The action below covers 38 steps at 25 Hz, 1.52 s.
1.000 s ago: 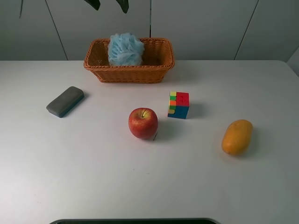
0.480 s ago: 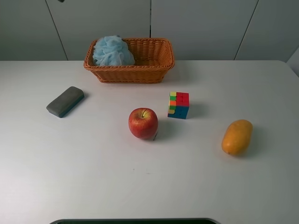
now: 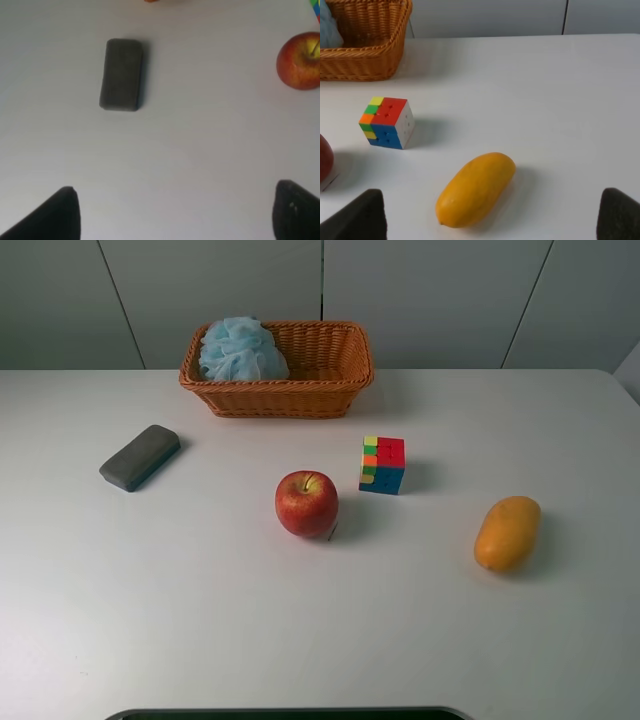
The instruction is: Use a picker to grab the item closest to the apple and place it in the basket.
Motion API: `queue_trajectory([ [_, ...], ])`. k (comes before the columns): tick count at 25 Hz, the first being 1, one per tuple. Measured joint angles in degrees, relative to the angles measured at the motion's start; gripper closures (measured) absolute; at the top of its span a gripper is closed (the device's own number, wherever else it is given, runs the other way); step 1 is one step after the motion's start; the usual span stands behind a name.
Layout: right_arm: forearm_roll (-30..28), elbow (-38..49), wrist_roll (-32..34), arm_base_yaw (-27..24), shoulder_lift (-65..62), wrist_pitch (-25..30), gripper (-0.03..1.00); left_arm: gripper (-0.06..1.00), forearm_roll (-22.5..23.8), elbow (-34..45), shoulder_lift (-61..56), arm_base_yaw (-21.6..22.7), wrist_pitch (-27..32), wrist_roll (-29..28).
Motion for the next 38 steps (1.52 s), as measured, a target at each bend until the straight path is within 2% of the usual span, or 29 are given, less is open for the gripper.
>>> queue_trajectory([
  [3,0.00,0.00,0.00,0.00,0.00,0.00,0.34,0.21,-1.05,6.92,-8.34,0.00,0.09,3.02],
  [8,0.00,0.00,0.00,0.00,0.00,0.00,0.34,0.21,-3.03,18.11,-20.49,1.28,-1.36,4.71],
  [12,0.00,0.00,0.00,0.00,0.00,0.00,0.34,0.21,-7.47,26.20,-28.24,7.32,-7.18,8.10],
  [15,0.00,0.00,0.00,0.00,0.00,0.00,0.34,0.21,-10.74,29.84,-32.54,13.10,-7.56,9.85],
  [18,0.00,0.00,0.00,0.00,0.00,0.00,0.34,0.21,-12.84,30.30,-36.87,18.07,-7.56,12.94],
  [23,0.00,0.00,0.00,0.00,0.00,0.00,0.34,0.21,-13.43,30.30,-42.82,22.08,-7.56,14.36],
  [38,0.00,0.00,0.00,0.00,0.00,0.00,0.34,0.21,-13.62,30.30,-46.45,22.23,-7.46,15.96],
])
